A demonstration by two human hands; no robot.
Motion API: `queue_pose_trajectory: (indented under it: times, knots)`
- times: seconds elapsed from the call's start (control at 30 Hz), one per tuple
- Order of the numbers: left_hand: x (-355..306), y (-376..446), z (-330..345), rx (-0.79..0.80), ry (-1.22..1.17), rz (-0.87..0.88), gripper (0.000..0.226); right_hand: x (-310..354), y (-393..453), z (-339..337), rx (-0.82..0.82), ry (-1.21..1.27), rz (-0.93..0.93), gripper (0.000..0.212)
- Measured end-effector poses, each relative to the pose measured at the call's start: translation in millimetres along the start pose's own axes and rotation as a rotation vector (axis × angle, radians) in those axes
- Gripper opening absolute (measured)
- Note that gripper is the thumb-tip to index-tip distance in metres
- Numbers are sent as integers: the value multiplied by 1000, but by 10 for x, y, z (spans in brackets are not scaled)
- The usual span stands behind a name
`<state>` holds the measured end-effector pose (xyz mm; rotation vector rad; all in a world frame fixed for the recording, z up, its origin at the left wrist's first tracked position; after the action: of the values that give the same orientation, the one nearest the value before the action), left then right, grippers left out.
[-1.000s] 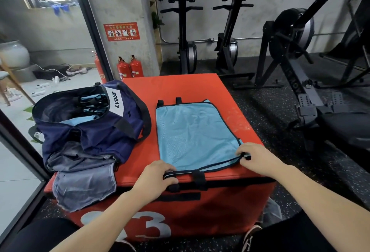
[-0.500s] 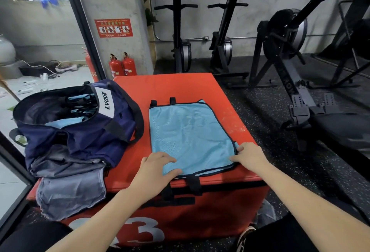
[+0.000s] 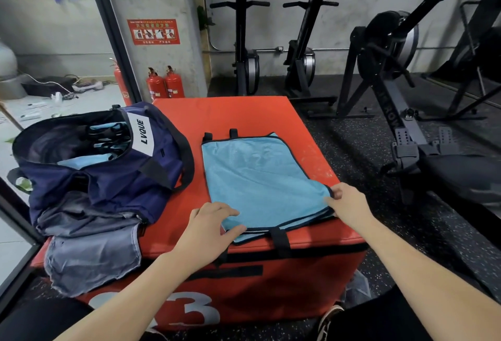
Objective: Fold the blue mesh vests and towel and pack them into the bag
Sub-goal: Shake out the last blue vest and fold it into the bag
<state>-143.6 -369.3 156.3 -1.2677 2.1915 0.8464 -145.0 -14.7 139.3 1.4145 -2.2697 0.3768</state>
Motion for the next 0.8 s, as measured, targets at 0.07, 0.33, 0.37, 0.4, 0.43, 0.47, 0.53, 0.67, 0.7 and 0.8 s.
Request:
queue_pose_trajectory:
  times: [0.07,0.33,0.37,0.4,0.43,0.47,0.53,0.67,0.7,0.8]
  knots:
    - [2,-22,45,43,0,5,44,-4,-13,71,2,-76,-50,31]
    - [23,-87,113,186,5,-11,48,112,-56,109,-46,-297,-208,20]
    - [22,-93,102,181,-15,-13,46,129,-76,112,-62,-378,-231,19]
    - [12,-94,88,169,-36,-13,43,153,-99,99,-99,-471,-261,17]
    - [-9,-91,66,146,-58,-10,40,200,-118,82,-153,-565,-317,18]
    - [-27,-88,39,122,-82,-17,36,235,-123,106,-191,-642,-402,21]
    - [-21,-83,-3,96,-127,-62,29,326,-162,149,-204,-770,-577,30]
    - [28,-108,-48,83,-110,-112,28,201,-148,197,30,-717,-611,24]
    - [32,-119,-56,67,-104,-116,31,144,-149,194,76,-686,-584,27]
    - [54,-170,-21,28,-109,-171,36,99,-188,174,116,-614,-554,32]
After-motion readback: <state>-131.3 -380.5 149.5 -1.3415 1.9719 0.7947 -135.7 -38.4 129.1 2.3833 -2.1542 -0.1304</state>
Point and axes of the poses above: each hand's wrist, its own y-axis towards the middle knuckle, its own z-axis out of the palm, x = y × z, the point moved 8 cm from there along y, towards the middle knuckle, and after that the axes turned 15 degrees about -y, right-handed, at the moved point
